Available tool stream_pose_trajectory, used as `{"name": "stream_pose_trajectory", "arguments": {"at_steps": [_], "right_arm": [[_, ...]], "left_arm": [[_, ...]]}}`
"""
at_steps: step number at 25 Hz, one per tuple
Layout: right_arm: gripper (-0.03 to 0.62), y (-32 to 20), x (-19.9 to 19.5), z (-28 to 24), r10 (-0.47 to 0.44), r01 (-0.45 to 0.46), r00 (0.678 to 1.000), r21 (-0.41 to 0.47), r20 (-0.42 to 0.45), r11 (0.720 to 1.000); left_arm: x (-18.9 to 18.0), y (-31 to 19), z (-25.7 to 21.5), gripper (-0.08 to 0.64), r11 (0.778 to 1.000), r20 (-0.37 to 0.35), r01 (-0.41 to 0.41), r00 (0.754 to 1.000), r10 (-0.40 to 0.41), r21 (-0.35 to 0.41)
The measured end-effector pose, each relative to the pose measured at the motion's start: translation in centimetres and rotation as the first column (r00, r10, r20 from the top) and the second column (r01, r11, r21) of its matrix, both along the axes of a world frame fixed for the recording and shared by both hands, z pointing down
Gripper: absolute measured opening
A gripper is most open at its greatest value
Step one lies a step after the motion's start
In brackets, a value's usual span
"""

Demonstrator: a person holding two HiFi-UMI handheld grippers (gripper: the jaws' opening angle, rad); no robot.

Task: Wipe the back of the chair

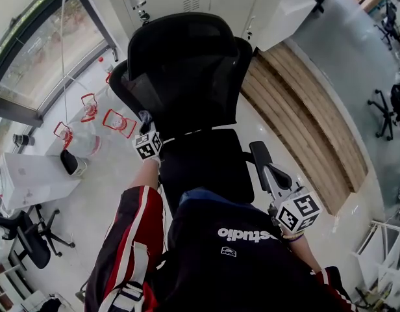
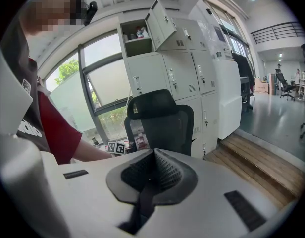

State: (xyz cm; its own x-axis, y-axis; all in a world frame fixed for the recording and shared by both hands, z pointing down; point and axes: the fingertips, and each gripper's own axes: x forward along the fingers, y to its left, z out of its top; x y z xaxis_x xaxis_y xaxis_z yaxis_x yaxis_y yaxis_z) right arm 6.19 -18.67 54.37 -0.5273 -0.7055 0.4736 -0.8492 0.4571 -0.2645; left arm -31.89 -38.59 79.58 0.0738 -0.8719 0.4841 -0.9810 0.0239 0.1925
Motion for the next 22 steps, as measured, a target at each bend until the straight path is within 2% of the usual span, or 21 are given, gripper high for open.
{"name": "stream_pose_trajectory", "arguments": {"at_steps": [3, 18, 22], "right_arm": [[0.015, -0.1, 0.1, 0.0, 0.013, -0.013, 1.000, 0.002, 0.007, 1.000], [0.015, 0.5, 3.9, 0.0, 0.141, -0.141, 0.990, 0.003, -0.013, 0.990], [0.015, 0.9, 4.9, 0.0, 0.171, -0.171, 0.985, 0.002, -0.012, 0.985]], "left_arm": [[2.3, -1.1, 0.0, 0.061, 0.998, 0.009, -0.055, 0.998, 0.055, -0.005], [12.1, -5.0, 0.5, 0.061, 0.989, -0.056, -0.146, 0.988, 0.146, -0.001], [15.4, -5.4, 0.4, 0.061, 0.971, -0.052, -0.237, 0.970, 0.237, 0.008]]}}
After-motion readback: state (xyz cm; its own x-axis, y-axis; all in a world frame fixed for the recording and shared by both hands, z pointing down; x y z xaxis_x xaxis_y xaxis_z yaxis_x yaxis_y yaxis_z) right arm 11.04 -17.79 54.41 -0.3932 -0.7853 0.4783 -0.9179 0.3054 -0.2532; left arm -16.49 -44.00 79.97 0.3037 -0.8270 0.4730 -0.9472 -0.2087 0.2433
